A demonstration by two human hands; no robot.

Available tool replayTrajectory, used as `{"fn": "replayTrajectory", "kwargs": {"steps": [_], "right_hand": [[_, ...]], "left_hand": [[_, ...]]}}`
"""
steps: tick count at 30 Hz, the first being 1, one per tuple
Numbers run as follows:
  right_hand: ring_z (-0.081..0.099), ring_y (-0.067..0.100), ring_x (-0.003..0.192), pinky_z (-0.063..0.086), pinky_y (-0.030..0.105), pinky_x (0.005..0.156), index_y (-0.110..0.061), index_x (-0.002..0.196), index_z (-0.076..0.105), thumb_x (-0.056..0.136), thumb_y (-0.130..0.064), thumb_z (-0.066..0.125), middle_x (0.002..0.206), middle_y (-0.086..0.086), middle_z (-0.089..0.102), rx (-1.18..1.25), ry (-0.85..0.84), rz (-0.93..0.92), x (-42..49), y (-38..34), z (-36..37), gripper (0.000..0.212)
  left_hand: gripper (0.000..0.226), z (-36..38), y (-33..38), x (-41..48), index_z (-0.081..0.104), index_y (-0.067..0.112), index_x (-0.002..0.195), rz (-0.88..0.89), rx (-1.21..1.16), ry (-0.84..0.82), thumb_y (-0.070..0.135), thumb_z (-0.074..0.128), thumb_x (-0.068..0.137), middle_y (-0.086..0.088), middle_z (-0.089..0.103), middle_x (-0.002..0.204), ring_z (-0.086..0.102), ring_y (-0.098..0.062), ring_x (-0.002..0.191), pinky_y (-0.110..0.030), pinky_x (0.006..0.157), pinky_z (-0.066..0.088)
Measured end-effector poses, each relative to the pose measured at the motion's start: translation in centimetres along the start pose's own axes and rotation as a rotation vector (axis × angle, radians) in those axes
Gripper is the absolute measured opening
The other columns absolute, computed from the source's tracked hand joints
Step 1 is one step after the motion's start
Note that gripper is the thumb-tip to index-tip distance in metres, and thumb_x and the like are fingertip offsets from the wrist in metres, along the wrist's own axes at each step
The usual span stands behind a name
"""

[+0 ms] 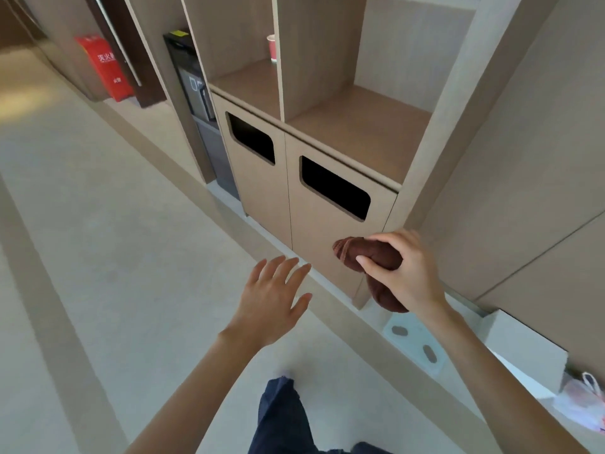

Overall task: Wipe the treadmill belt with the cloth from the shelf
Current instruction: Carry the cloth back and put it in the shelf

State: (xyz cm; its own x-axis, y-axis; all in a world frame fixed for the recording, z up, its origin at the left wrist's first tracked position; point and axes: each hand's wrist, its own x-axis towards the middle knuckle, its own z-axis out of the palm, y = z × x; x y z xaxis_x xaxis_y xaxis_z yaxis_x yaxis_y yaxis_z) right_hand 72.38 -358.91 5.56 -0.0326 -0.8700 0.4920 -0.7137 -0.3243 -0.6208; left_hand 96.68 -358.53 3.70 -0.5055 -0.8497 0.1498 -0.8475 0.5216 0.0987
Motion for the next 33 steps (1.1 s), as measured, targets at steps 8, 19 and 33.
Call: {"fn": "replayTrajectory", "kwargs": {"steps": [8,19,33], "right_hand": [[0.057,0.018,0.092,0.047,0.038,0.084,-0.022,0.097,0.07,0.074,-0.047,0.064,0.092,-0.007,0.066,-0.065,0.105,0.113,10.3,-1.1,4.4,0.035],[0.055,0.011,0.094,0.042,0.024,0.085,-0.029,0.095,0.069,0.071,-0.053,0.062,0.092,-0.013,0.063,-0.126,0.088,0.287,19.8,4.8,7.2,0.035],[0.057,0.018,0.095,0.045,0.033,0.083,-0.023,0.097,0.069,0.077,-0.039,0.074,0.097,-0.006,0.066,-0.239,0.04,0.481,30.4,17.4,8.0,0.026]], "left_hand": [[0.055,-2.0,-10.4,11.6,0.061,0.014,0.125,0.232,0.053,0.032,0.046,0.032,0.091,-0.01,0.063,0.122,0.058,-0.033,0.113,-0.051,0.096,0.045],[0.054,0.2,-14.4,24.1,0.062,0.011,0.122,0.295,-0.029,0.001,0.043,0.035,0.089,-0.013,0.064,0.119,0.06,-0.035,0.109,-0.053,0.094,0.046],[0.051,4.9,-13.3,41.7,0.067,0.011,0.11,0.393,-0.029,-0.094,0.041,0.036,0.083,-0.01,0.068,0.106,0.065,-0.033,0.097,-0.047,0.085,0.051]]}}
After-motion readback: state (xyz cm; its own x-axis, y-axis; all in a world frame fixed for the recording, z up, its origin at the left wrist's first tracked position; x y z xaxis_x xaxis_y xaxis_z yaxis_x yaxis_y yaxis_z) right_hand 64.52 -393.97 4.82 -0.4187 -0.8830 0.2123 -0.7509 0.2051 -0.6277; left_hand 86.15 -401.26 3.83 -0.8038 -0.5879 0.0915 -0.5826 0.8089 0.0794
